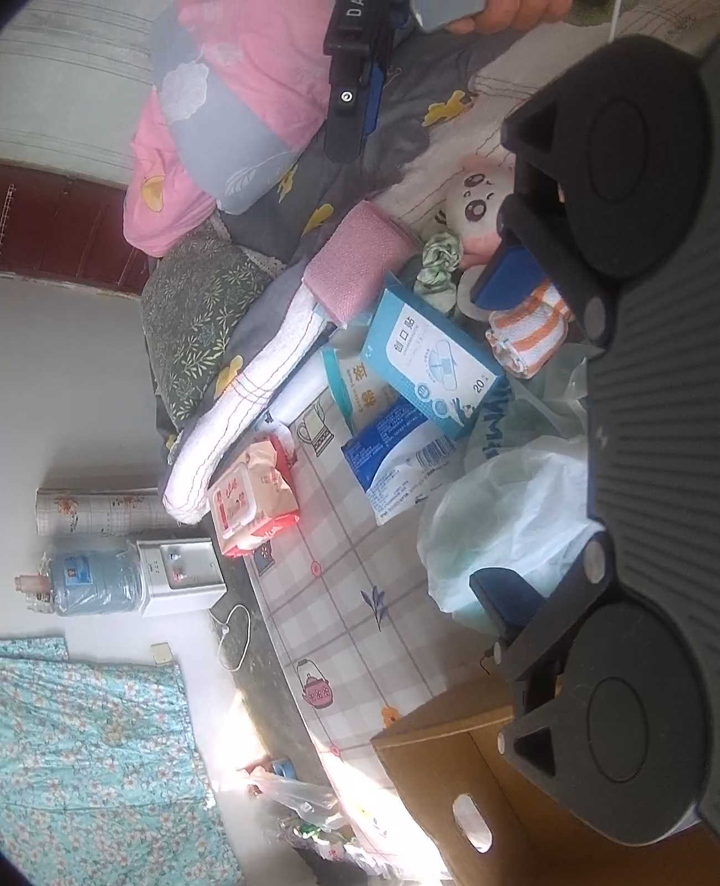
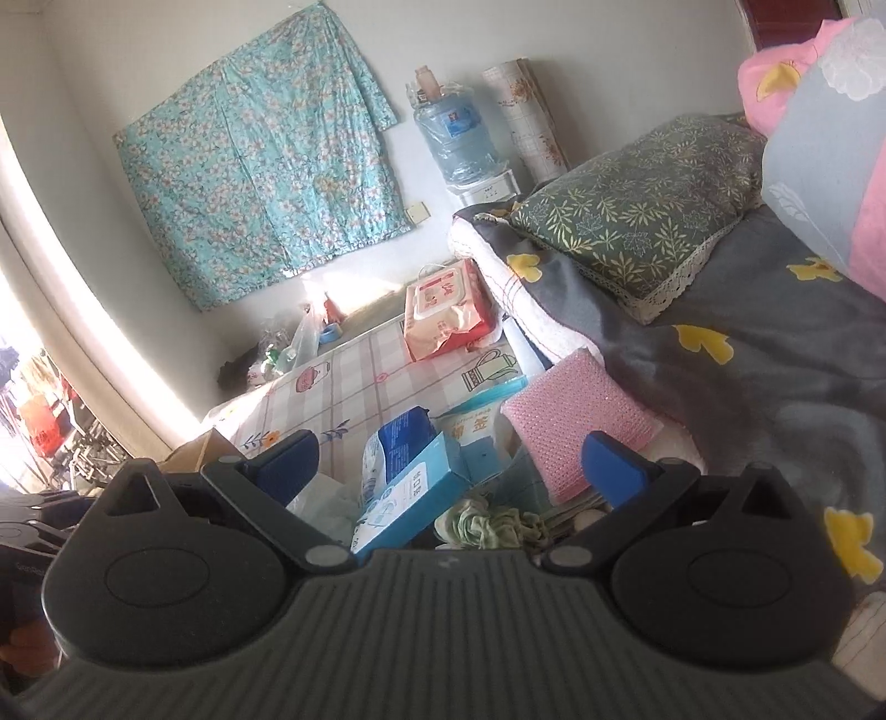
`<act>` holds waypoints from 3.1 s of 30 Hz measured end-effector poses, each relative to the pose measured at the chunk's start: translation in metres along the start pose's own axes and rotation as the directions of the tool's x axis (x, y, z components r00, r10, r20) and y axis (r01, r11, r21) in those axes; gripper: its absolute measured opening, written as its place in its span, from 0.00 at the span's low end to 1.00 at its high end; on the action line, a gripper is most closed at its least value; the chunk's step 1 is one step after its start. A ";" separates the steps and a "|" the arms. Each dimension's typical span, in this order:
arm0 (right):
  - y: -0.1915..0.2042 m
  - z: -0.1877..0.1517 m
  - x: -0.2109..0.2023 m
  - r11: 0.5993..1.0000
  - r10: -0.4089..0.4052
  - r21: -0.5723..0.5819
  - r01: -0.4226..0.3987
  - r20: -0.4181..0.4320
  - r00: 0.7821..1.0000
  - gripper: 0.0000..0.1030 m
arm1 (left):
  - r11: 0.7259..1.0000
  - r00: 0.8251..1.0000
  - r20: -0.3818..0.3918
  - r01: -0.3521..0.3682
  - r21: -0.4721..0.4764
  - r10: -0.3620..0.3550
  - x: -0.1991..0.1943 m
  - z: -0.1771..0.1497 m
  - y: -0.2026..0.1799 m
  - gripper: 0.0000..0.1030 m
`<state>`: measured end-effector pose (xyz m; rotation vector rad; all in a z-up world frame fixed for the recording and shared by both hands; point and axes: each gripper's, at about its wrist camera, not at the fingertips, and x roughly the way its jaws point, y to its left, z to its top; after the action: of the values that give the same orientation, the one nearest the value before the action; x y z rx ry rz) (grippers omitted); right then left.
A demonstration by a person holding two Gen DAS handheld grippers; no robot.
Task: Organize soft objects
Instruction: 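Move the right tool down to the blue bandage box among the items, then close the right gripper on the blue bandage box and lift it, then lower the bandage box into the cardboard box and open the right gripper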
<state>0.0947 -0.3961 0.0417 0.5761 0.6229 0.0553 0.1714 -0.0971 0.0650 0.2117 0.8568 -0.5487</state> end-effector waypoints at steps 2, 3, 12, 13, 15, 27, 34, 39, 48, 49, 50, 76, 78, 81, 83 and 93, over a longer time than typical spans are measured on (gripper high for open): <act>-0.008 -0.007 0.018 0.996 0.055 0.073 -0.051 -0.050 0.997 0.90 | 0.998 0.999 -0.020 0.038 0.049 -0.037 0.020 0.009 -0.007 0.91; -0.011 -0.009 0.025 0.993 0.068 0.102 -0.062 -0.063 0.996 0.87 | 0.996 0.998 -0.030 0.059 0.074 -0.057 0.030 0.013 -0.009 0.87; -0.013 -0.045 0.077 0.948 0.168 0.294 -0.122 -0.137 0.976 0.48 | 0.980 0.979 -0.155 0.150 0.130 -0.130 0.109 0.050 0.003 0.59; -0.011 -0.048 0.082 0.947 0.170 0.297 -0.121 -0.146 0.975 0.48 | 0.981 0.974 -0.171 0.167 0.101 -0.148 0.116 0.054 0.007 0.58; -0.007 -0.054 0.090 0.946 0.170 0.304 -0.115 -0.161 0.972 0.47 | 0.975 0.954 -0.217 0.219 0.029 -0.207 0.134 0.062 0.018 0.57; -0.001 -0.071 0.134 0.929 0.161 0.362 -0.082 -0.192 0.968 0.46 | 0.913 0.838 -0.373 0.323 -0.250 -0.399 0.214 0.078 0.038 0.65; -0.005 -0.062 0.144 0.915 0.178 0.390 -0.100 -0.169 0.970 0.45 | 0.886 0.801 -0.392 0.358 -0.294 -0.453 0.214 0.079 0.034 0.68; -0.006 -0.064 0.156 0.906 0.199 0.408 -0.113 -0.173 0.965 0.45 | 0.863 0.769 -0.411 0.359 -0.356 -0.489 0.217 0.074 0.036 0.75; -0.013 -0.068 0.154 0.891 0.227 0.427 -0.155 -0.123 0.966 0.26 | 0.819 0.730 -0.407 0.370 -0.439 -0.549 0.210 0.069 0.043 0.76; -0.014 -0.067 0.151 0.887 0.240 0.429 -0.172 -0.110 0.965 0.26 | 0.811 0.727 -0.399 0.378 -0.447 -0.559 0.206 0.069 0.044 0.75; -0.015 -0.067 0.148 0.884 0.252 0.429 -0.187 -0.099 0.963 0.25 | 0.806 0.725 -0.393 0.383 -0.451 -0.565 0.202 0.069 0.044 0.75; 0.130 -0.067 0.048 0.827 0.558 0.198 -0.526 -0.177 0.811 0.20 | 0.783 0.897 -0.025 0.370 -0.501 -0.440 -0.067 -0.022 0.106 0.75; 0.146 -0.071 0.052 0.818 0.573 0.202 -0.538 -0.219 0.789 0.20 | 0.775 0.910 -0.005 0.350 -0.527 -0.415 -0.080 -0.035 0.119 0.75; 0.178 -0.081 0.066 0.807 0.591 0.209 -0.553 -0.301 0.749 0.20 | 0.747 0.931 0.020 0.306 -0.590 -0.365 -0.096 -0.060 0.147 0.75; 0.196 -0.088 0.078 0.803 0.596 0.219 -0.555 -0.345 0.726 0.20 | 0.723 0.940 0.028 0.280 -0.632 -0.339 -0.099 -0.073 0.164 0.75; 0.267 -0.106 0.180 0.852 0.521 0.265 -0.452 -0.519 0.678 0.24 | 0.594 0.970 -0.006 0.144 -0.792 -0.243 -0.055 -0.106 0.261 0.74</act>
<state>0.2134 -0.0800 0.0153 0.8402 1.0553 0.7380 0.2130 0.1848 0.0288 -0.6936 1.1720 -0.3107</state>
